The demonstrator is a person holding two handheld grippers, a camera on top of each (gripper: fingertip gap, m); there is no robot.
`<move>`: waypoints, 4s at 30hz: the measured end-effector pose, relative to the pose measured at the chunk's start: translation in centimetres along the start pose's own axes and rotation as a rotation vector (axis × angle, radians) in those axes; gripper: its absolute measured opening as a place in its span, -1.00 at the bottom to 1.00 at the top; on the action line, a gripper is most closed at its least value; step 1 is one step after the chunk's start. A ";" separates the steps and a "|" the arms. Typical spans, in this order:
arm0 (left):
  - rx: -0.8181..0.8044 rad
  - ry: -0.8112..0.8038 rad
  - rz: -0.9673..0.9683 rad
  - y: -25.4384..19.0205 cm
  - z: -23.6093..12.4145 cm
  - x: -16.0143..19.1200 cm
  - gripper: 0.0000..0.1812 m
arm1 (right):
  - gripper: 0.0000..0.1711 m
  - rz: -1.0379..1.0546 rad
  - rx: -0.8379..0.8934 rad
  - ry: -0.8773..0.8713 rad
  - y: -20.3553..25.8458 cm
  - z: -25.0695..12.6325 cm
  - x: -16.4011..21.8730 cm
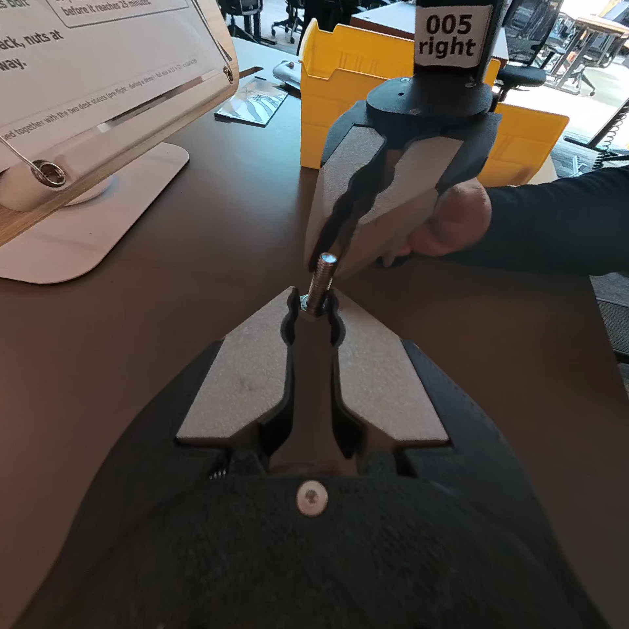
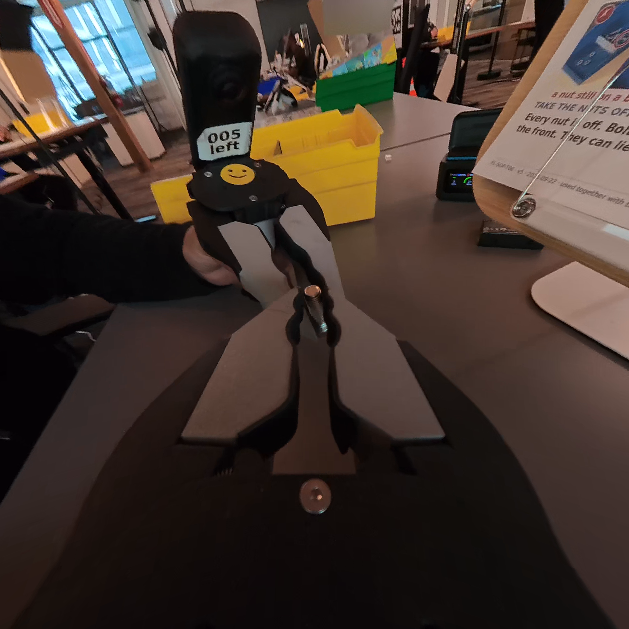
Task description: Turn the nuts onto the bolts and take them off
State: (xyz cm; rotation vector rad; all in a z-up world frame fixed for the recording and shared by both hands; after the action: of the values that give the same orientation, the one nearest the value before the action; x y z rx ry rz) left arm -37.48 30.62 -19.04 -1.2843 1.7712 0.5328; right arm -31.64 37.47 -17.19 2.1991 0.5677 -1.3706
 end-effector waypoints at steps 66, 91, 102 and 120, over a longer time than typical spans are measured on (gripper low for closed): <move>0.126 -0.052 -0.073 -0.1 -0.5 -0.2 -0.91 | -0.93 0.039 0.016 0.000 0.0 -0.1 -0.2; 0.015 -0.037 0.032 0.9 -1.3 0.1 -0.91 | -0.74 -0.128 -0.168 0.240 2.8 -1.8 1.0; 0.032 -0.033 0.039 0.9 -1.2 0.1 -0.91 | -0.79 -0.285 -0.106 0.601 5.3 0.1 6.5; 0.021 -0.035 0.025 1.0 -1.2 0.1 -0.92 | -0.84 -0.300 -0.068 0.584 5.0 0.0 6.4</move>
State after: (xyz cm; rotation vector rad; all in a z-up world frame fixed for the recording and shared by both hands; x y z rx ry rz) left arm -38.91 30.05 -18.67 -1.2332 1.7612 0.5463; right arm -26.15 34.09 -22.11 2.5275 1.1701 -0.7947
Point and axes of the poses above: each gripper's, where its closed fingertips meet, z out along the fingers, x out of its underside, y = z × x across the jaws, the point moved 6 cm from there along -z, back along the fingers, and after that the axes turned 11 degrees about y, right-handed, at the moved point
